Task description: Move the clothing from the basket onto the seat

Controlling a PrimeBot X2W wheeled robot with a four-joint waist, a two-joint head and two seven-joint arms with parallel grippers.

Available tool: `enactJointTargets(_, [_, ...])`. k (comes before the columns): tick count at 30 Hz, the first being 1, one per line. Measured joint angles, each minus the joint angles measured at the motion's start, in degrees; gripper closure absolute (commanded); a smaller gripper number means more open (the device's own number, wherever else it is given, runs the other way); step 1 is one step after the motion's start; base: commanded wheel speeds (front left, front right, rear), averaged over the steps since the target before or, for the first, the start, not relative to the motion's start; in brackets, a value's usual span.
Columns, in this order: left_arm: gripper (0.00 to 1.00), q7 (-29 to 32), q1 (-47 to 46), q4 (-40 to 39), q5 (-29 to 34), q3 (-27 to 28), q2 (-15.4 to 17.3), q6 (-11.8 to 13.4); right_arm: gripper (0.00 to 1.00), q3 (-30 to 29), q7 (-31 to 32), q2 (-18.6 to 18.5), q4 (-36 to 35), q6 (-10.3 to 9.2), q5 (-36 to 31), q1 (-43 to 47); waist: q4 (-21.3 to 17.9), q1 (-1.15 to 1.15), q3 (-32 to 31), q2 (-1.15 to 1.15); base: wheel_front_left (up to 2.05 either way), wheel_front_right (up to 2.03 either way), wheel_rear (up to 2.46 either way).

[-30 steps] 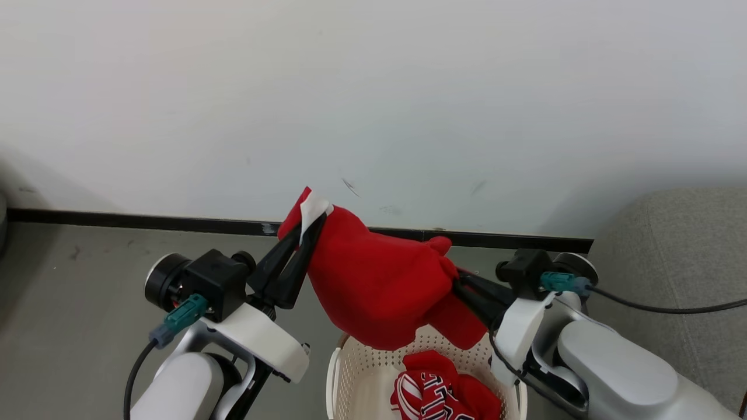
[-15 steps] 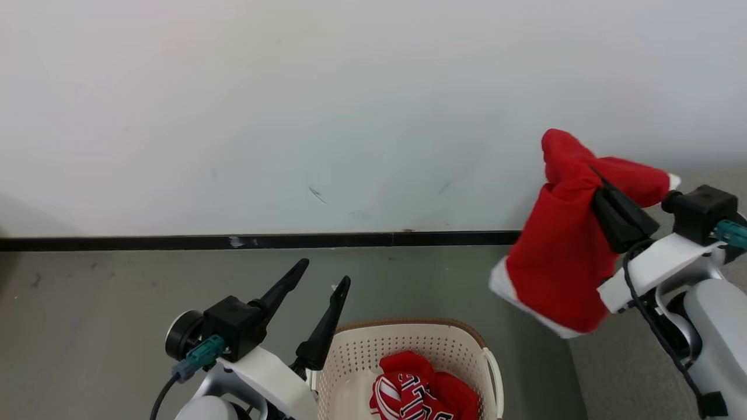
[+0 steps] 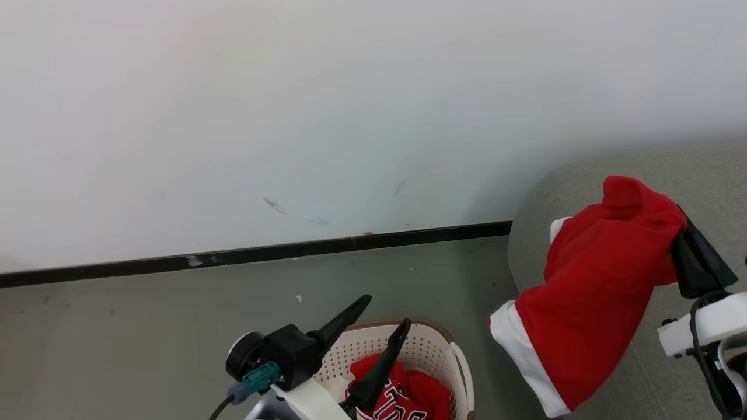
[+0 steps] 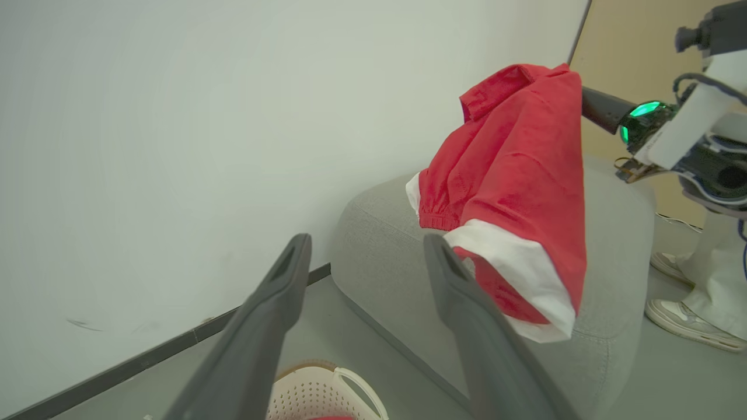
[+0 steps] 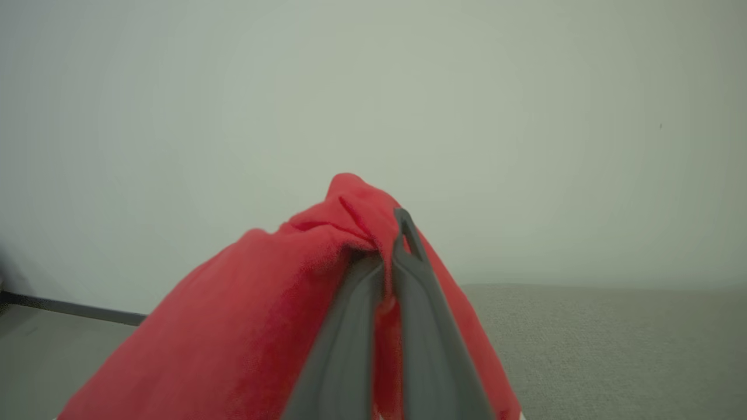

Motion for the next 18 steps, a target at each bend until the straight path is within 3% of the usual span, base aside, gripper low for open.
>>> enactJointTargets(18, [0.00,-1.5,0.0,3.5,-1.0,-4.4,-1.9,-1.6,1.00,-9.1,0.0,7.0,-11.0,0.00,-6.2,13.1,-9.7,0.00,0.3,0.00,0.00,0.00,0.00])
